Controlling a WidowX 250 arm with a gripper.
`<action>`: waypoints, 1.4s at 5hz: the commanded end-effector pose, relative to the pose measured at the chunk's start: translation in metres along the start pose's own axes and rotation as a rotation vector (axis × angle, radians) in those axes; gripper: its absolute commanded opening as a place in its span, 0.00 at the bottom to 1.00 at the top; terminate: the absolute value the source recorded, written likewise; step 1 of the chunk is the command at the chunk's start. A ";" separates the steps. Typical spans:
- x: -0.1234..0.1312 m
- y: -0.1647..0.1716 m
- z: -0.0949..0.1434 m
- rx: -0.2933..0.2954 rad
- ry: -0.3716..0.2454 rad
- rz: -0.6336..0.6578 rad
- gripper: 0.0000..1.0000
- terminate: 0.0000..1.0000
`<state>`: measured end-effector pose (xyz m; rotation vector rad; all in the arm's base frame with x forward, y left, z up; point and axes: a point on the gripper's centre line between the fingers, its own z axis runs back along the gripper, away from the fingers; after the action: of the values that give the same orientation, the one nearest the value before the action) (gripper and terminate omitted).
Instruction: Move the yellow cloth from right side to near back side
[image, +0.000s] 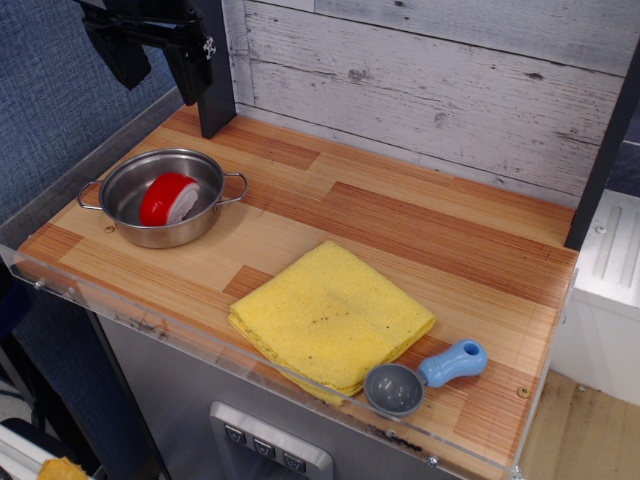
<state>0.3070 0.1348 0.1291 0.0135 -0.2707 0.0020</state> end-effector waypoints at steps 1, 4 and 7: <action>0.000 0.000 0.000 0.000 0.000 0.000 1.00 0.00; -0.051 -0.083 -0.001 -0.126 0.028 -0.260 1.00 0.00; -0.103 -0.135 -0.036 -0.185 0.051 -0.505 1.00 0.00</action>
<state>0.2186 -0.0057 0.0577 -0.1125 -0.1849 -0.5215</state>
